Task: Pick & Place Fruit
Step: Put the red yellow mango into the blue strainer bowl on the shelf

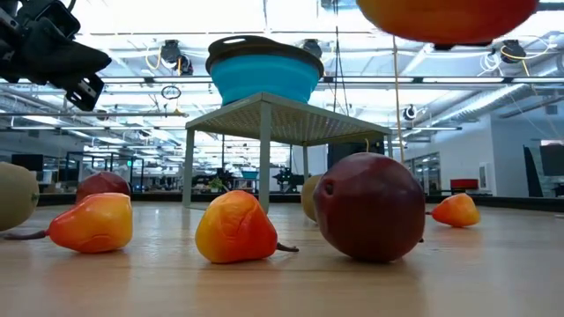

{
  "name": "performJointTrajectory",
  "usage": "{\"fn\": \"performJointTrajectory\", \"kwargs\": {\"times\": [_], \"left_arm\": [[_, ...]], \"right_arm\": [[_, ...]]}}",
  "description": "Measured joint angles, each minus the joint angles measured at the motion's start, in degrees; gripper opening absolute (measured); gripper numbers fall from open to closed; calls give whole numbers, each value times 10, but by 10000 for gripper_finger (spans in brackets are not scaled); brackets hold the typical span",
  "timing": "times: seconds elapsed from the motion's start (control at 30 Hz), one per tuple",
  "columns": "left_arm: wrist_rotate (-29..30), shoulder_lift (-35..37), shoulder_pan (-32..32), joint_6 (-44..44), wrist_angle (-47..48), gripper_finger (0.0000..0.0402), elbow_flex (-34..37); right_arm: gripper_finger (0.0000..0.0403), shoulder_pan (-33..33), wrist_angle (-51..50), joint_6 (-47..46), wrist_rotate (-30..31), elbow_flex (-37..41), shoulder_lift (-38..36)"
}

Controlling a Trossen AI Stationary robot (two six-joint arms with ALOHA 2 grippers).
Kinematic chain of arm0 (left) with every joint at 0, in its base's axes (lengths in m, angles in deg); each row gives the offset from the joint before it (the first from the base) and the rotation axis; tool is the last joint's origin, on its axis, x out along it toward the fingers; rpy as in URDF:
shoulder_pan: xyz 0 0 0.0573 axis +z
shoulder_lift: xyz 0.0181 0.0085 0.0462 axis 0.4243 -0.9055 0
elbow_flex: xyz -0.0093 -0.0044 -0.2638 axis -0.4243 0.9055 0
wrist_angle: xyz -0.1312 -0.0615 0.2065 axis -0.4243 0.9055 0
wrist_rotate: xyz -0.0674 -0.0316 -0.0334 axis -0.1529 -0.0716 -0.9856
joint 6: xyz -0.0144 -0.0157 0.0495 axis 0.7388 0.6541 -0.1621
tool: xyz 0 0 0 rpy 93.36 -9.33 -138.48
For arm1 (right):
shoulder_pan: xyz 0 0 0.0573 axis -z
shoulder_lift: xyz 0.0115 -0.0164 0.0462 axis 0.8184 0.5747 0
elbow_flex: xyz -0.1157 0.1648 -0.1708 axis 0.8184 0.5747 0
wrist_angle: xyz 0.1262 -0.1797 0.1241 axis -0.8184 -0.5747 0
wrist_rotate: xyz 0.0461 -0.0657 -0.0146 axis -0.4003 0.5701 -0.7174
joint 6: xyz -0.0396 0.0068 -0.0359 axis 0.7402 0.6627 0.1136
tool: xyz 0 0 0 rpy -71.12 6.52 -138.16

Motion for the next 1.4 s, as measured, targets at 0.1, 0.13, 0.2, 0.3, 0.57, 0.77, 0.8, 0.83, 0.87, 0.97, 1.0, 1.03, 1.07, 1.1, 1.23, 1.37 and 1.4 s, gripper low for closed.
{"fn": "performJointTrajectory", "kwargs": {"times": [0.1,0.13,0.2,0.3,0.57,0.77,0.8,0.83,0.87,0.97,1.0,1.03,1.07,1.1,1.23,1.37,1.4], "left_arm": [[0,0,0,0,-2,19,0],[0,0,0,0,-2,19,0],[0,0,0,0,-2,19,0],[0,0,0,0,-2,19,0],[0,0,0,-1,-2,19,0],[0,0,0,-1,-2,19,0],[0,0,0,-1,-2,19,0],[0,0,0,-1,-2,19,0],[0,0,0,-1,-2,19,0],[0,0,0,-1,-2,19,0],[0,0,0,-1,-2,19,0],[0,0,0,-1,-2,19,0],[0,0,0,-1,-2,19,0],[0,0,0,-1,-2,19,0],[0,0,0,0,-2,19,0],[0,0,0,0,-2,19,0],[0,0,0,0,-2,19,0]], "right_arm": [[236,0,-6,-9,21,0,-13],[236,0,-13,-9,28,0,-14],[236,0,-20,-9,28,0,-14],[237,0,-28,-9,29,0,-14],[237,0,-17,7,32,0,-14],[237,0,68,37,51,0,-14],[237,0,90,44,50,0,-14],[237,0,114,54,45,0,-14],[237,0,139,62,43,0,-14],[237,0,203,80,43,0,-14],[237,0,222,86,43,0,-14],[237,0,238,93,44,0,-14],[237,0,252,100,45,0,-14],[237,0,264,107,46,0,-14],[237,0,296,137,70,8,-14],[237,0,333,143,77,52,-23],[237,3,348,135,77,66,-27]]}}
